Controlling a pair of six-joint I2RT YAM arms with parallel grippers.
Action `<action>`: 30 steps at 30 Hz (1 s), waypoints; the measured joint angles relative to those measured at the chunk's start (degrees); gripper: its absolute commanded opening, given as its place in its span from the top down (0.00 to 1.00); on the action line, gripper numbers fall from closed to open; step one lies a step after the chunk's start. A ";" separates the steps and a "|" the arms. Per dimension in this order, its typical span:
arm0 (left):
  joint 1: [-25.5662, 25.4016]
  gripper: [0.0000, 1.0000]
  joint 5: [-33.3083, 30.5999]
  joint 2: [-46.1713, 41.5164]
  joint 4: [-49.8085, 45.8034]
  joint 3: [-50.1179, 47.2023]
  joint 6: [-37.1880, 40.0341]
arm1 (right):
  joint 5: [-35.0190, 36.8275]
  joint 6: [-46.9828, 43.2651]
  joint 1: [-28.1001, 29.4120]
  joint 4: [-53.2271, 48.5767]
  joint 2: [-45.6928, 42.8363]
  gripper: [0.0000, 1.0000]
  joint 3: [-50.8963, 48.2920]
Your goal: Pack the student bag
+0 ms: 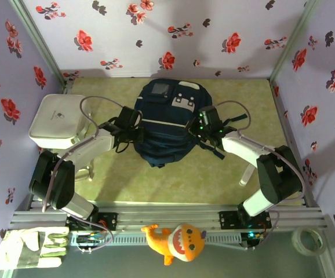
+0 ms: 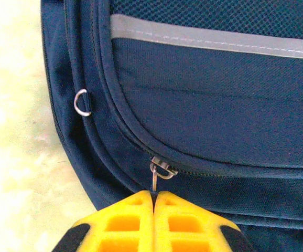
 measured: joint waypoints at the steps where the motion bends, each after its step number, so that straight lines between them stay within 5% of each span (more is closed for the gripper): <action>1: -0.09 1.00 1.22 -0.04 0.26 0.00 0.09 | 0.33 -0.46 -0.33 -0.28 -0.24 0.62 0.00; 4: -1.01 1.00 3.45 -0.15 0.59 0.00 0.70 | 1.92 -0.44 -1.22 -0.85 -2.64 0.46 -0.98; 9: -4.90 1.00 6.03 -0.15 0.61 0.22 1.60 | 4.59 2.01 -1.60 -1.22 -11.19 0.40 -5.90; 18: -13.09 1.00 9.94 0.48 2.14 3.85 2.14 | 5.55 12.50 -1.60 -0.61 -21.18 0.43 -15.13; 30: -17.88 1.00 10.01 5.88 2.82 8.07 2.56 | 4.24 20.87 -1.55 8.00 -21.66 0.52 -17.62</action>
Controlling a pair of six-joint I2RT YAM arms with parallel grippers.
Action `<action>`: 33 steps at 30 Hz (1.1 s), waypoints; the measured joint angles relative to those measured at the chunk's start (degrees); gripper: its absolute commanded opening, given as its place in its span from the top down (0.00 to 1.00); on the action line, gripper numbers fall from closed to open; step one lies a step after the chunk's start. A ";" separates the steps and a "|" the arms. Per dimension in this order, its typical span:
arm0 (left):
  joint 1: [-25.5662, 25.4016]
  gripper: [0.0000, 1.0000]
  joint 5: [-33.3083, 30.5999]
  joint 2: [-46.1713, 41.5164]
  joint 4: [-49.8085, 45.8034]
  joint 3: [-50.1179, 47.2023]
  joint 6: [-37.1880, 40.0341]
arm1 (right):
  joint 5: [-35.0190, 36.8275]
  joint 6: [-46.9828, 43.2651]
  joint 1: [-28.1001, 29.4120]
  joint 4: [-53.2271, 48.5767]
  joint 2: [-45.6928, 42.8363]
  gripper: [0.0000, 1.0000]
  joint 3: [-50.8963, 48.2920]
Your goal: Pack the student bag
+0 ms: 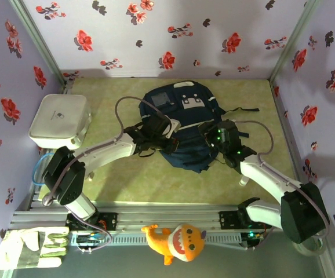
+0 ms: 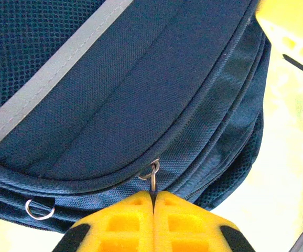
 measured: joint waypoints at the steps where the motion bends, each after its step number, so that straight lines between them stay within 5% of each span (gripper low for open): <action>1: -0.04 1.00 -0.02 0.11 0.00 0.11 0.00 | -0.20 0.48 0.02 0.79 0.52 0.53 -0.09; 12: -0.04 1.00 -0.02 0.48 -0.02 0.42 0.17 | -2.69 4.70 0.13 6.60 5.95 0.62 -0.76; 19: -0.07 1.00 -0.98 0.48 -0.13 0.42 0.57 | -2.71 4.63 0.13 7.41 6.67 0.84 -0.76; 33: 6.25 1.00 -3.93 -2.86 -3.19 -2.86 4.13 | -0.46 -1.99 0.26 -1.79 2.47 0.91 1.64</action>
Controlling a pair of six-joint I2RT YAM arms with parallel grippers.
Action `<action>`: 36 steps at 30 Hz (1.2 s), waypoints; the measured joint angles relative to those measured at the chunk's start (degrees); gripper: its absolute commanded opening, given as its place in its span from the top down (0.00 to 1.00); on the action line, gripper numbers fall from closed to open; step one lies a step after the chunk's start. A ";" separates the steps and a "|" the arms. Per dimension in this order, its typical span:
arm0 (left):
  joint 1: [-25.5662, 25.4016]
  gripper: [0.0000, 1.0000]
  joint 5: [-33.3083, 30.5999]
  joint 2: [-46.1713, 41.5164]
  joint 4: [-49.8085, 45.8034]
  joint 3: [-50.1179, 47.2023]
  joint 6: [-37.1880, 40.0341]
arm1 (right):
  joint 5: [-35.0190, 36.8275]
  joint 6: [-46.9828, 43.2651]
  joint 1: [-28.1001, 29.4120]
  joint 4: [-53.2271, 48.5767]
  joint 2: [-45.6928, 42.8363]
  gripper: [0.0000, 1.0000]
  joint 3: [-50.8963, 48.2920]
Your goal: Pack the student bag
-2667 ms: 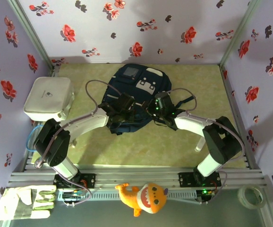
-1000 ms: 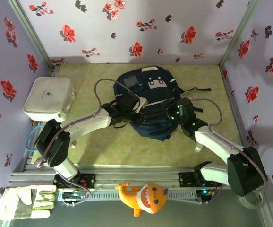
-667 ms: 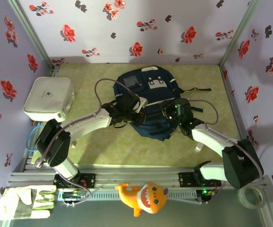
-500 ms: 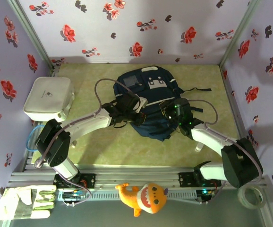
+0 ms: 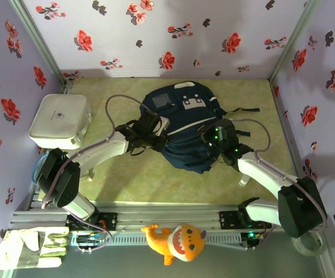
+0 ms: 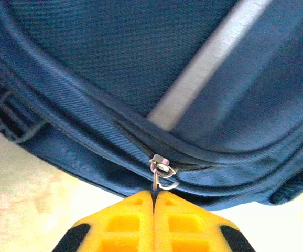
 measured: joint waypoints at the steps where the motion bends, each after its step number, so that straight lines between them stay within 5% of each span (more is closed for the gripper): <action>1: 0.39 1.00 0.00 0.00 0.07 0.04 0.35 | 0.02 -0.55 0.04 -0.66 0.00 0.91 0.20; 11: 3.58 1.00 0.42 3.50 0.33 2.93 4.50 | -0.20 -5.35 0.04 -4.92 1.44 0.91 4.28; 23: 12.24 1.00 3.58 5.18 2.40 3.74 3.13 | -7.41 -11.43 0.55 -5.05 13.27 0.89 12.41; 27: 14.25 0.93 2.71 3.74 4.26 1.05 1.44 | -10.86 -14.34 0.59 -5.79 17.94 0.68 16.68; 31: 16.04 0.66 -0.42 0.09 2.58 -1.42 -0.33 | -10.45 -17.66 0.39 -8.44 17.81 0.44 17.68; 36: 18.45 0.43 -4.22 -7.19 -0.24 -3.82 -2.78 | -4.74 -22.36 -0.11 -18.18 9.90 0.25 17.59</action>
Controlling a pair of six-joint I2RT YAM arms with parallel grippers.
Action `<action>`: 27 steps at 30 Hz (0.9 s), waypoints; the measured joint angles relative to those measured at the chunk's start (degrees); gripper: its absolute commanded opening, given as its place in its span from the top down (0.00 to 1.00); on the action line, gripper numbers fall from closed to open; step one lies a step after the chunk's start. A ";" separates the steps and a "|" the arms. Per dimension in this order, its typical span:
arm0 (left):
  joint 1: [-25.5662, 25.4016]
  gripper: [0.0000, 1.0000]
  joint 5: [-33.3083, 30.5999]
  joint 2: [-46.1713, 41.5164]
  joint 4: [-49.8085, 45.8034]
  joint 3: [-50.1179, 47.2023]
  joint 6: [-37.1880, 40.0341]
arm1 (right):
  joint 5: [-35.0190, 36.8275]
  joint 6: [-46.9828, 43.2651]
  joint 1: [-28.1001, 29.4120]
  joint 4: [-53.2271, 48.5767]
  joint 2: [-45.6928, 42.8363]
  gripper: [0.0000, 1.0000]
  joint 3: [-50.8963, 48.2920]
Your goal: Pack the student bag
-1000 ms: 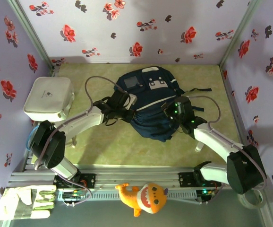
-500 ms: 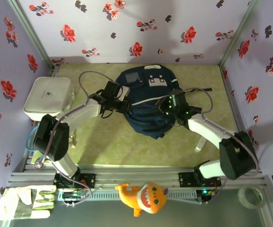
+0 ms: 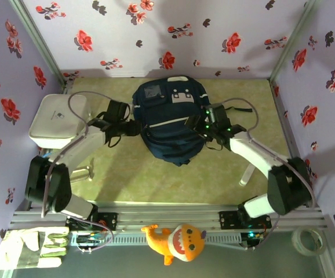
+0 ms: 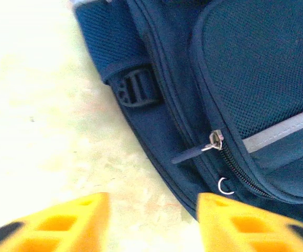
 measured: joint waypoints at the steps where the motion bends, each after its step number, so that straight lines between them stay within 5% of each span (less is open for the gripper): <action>1: 0.39 0.41 -0.66 -1.77 -0.11 -0.74 -0.39 | 2.40 -1.05 -0.07 -2.27 -2.75 0.23 -0.22; 5: 2.75 0.27 -2.40 -6.88 -0.31 -3.67 -1.86 | 12.63 -3.85 -1.18 -10.08 -13.25 0.20 -3.15; 12: 6.95 0.19 -3.76 -11.67 -1.07 -6.05 -3.26 | 25.90 -3.78 -5.70 -25.83 -23.19 0.18 -11.80; 18: 9.29 0.03 -3.72 -17.14 0.46 -8.76 -4.22 | 29.35 -0.61 -9.05 -31.69 -27.30 0.17 -17.86; 27: 9.46 0.00 -3.04 -18.71 1.75 -10.29 -4.24 | 30.34 2.93 -14.45 -31.65 -25.09 0.21 -24.33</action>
